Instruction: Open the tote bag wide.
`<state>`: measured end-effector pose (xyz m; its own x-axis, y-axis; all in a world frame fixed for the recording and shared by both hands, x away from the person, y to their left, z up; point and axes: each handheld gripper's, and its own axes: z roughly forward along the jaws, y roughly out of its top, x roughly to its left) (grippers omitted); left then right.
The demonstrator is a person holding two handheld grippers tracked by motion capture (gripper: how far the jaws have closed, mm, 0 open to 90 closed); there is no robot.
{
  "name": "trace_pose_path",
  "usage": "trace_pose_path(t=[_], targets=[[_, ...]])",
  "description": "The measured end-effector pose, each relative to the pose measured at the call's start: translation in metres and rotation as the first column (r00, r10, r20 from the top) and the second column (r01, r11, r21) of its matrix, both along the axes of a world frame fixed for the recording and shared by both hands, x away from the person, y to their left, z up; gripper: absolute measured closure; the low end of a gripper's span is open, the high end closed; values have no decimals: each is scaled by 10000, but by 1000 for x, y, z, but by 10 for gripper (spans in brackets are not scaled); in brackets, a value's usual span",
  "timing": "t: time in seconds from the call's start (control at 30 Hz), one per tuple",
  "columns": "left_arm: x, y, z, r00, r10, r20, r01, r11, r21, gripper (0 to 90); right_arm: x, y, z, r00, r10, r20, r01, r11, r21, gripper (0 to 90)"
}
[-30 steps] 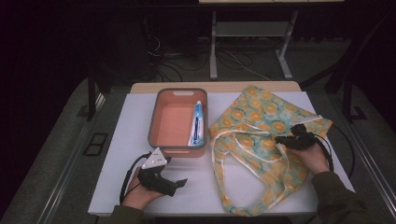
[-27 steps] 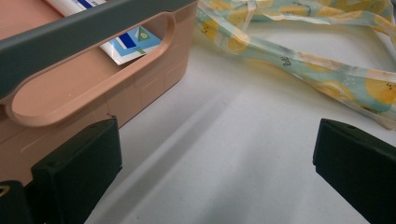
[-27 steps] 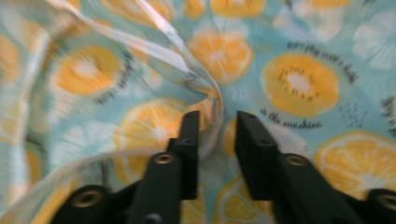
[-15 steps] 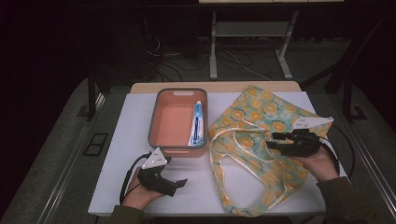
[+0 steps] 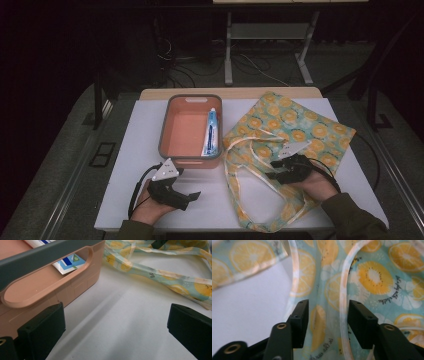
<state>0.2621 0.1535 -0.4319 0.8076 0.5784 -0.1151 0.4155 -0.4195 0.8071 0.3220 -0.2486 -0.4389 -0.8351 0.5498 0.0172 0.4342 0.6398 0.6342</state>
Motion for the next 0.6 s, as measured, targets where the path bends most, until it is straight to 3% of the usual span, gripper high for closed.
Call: trace_pose_path(t=[0.13, 0.17, 0.2, 0.3, 0.33, 0.4, 0.6], targets=[[0, 0, 0, 10000, -16, -2, 16, 10000, -4, 2, 5, -5, -5, 9999, -105, -90, 105, 9999, -24, 485], [0, 0, 0, 10000, -11, -1, 11, 10000, 1, 3, 9, -9, -7, 9997, -233, -122, 235, 9995, 212, 551], [0, 0, 0, 10000, -10, -1, 10, 10000, 3, 3, 9, -9, -7, 9997, -233, -122, 235, 9995, 212, 551], [0, 0, 0, 10000, -11, -11, 11, 10000, 17, 3, 15, -15, -9, 9983, -569, -154, 576, 9970, 510, 743], [0, 0, 0, 10000, -12, -12, 12, 10000, 15, 3, 15, -15, -9, 9983, -569, -154, 576, 9970, 510, 743], [0, 0, 0, 10000, -18, -18, 18, 10000, 24, 3, 18, -19, -10, 9964, -826, -169, 836, 9944, 640, 842], [0, 0, 0, 10000, -36, -23, 36, 10000, -10, 3, 16, -19, -8, 9948, -976, -304, 994, 9927, 677, 888]])
